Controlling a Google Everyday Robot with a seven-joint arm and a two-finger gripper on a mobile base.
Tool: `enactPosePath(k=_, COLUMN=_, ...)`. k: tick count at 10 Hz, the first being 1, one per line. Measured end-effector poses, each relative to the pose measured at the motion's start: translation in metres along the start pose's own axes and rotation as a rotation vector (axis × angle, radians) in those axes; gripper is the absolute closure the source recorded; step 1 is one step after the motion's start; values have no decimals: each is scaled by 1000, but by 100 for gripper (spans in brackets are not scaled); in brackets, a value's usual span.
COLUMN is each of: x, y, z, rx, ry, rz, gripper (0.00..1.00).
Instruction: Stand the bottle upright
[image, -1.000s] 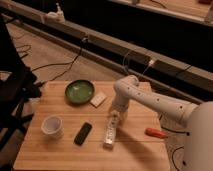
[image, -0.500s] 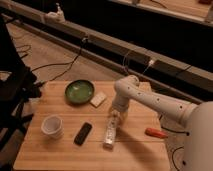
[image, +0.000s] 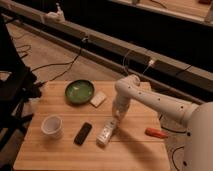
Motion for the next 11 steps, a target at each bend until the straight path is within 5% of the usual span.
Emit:
enactPosePath(k=4, x=25, y=10, z=-38, rx=5, ry=46, rz=82, gripper=100)
enactPosePath(k=7, x=53, y=17, z=-85, rx=-7, ry=113, rz=164, gripper=100)
enactPosePath(k=9, x=84, y=16, z=-136, rx=-5, ry=207, rz=249, gripper=100)
enactPosePath(k=11, x=103, y=5, z=-180, rx=51, ry=273, rz=339, gripper=100)
